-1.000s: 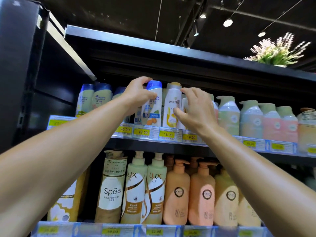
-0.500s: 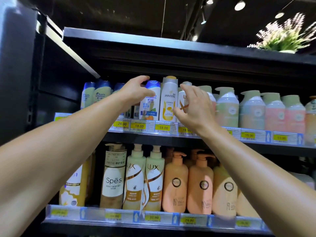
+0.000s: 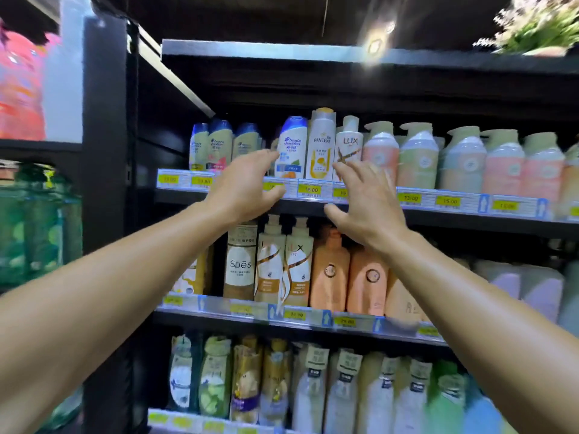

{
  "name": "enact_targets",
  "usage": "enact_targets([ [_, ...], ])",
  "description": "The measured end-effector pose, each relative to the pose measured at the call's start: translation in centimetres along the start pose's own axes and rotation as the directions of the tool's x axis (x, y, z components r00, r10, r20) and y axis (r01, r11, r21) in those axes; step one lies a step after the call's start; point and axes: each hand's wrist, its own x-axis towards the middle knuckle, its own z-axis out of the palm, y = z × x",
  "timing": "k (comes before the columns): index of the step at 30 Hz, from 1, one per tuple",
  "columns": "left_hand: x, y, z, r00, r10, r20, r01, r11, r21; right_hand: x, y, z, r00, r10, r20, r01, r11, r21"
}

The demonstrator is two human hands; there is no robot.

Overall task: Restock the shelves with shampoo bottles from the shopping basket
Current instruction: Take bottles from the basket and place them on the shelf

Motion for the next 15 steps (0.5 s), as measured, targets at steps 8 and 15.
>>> enact_targets([
  [8,-15.0,4.8,-0.5,0.982,0.065,0.178,-0.077,0.995,0.061,-13.3,-2.7,-3.1,0.983,0.025,0.184,-0.022,1.000,-0.016],
  [15,-29.5,12.4,-0.8,0.902,0.059,0.427,-0.073,0.997,0.016,-29.3,-3.8,-5.8,0.897,0.067,0.437,-0.081,0.997,0.014],
])
